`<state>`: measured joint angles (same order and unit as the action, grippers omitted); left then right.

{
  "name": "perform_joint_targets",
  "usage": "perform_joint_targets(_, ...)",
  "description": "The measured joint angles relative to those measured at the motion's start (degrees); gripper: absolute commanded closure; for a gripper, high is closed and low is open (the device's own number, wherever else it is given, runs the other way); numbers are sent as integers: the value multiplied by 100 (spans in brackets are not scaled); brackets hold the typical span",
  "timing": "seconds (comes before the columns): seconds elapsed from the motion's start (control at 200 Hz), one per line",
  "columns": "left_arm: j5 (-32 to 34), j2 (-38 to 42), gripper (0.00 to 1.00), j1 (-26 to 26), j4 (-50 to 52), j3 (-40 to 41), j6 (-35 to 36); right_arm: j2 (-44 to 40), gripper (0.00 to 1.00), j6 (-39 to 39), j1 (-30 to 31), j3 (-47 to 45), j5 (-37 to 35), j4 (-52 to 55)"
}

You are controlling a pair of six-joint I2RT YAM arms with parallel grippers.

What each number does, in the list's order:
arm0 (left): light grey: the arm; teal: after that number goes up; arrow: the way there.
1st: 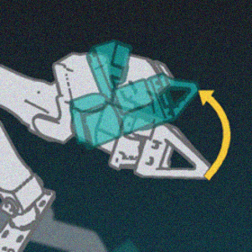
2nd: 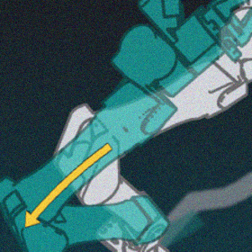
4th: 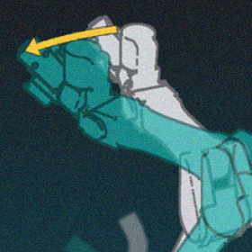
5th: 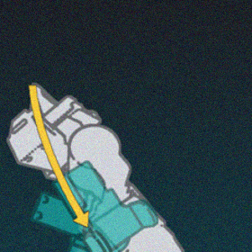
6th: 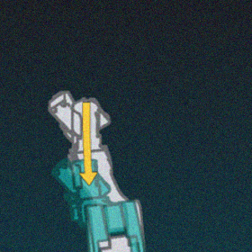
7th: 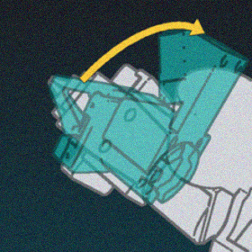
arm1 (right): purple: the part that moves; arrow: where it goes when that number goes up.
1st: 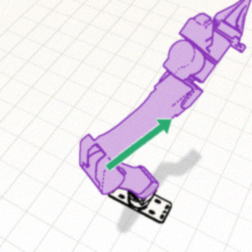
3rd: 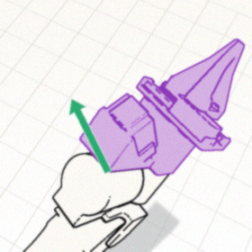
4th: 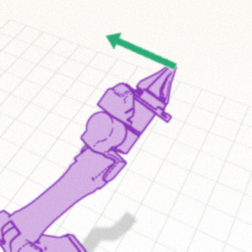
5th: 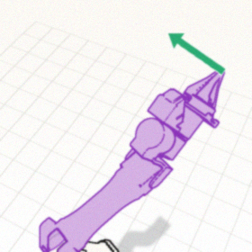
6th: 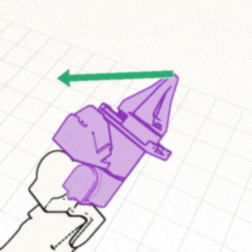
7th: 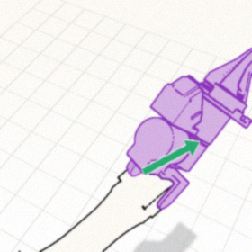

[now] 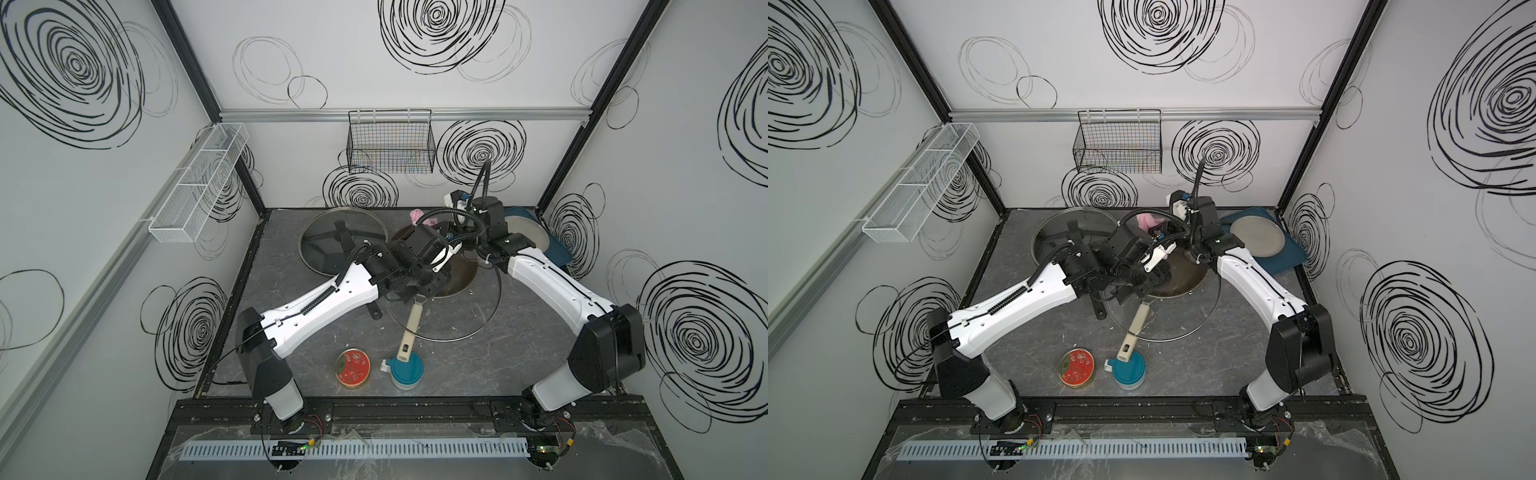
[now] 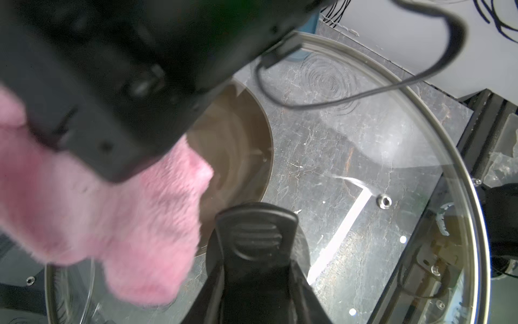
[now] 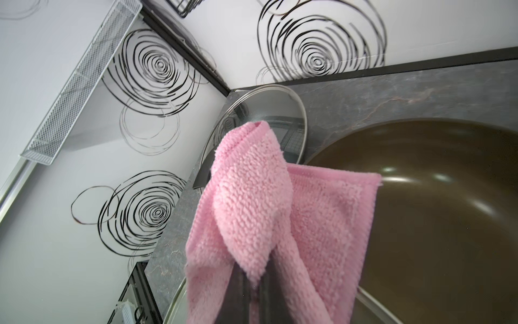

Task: Wipe the pot lid with a cloth
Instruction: Wipe the pot lid.

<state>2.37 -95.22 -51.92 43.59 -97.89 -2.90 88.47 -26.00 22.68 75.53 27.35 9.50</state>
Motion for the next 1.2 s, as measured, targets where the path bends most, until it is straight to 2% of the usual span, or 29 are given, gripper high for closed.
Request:
perform_joint_targets(0.225,184,0,100,376,-116,-2,-389,-713,100,-76,-575,-393,-188,63)
perform_joint_targets(0.575,476,0,100,662,-315,-92,-962,-1939,100,-380,-424,-1309,-413,63)
perform_joint_targets(0.69,511,0,100,673,-378,-155,-1119,-2326,100,-531,-57,-1587,-608,-7)
perform_joint_targets(0.901,540,-44,100,710,-483,-225,-1357,-2677,100,-894,994,-2103,-1196,-365)
perform_joint_targets(1.201,570,-199,100,750,-634,-278,-1622,-2282,100,-1239,2022,-2262,-2046,-831)
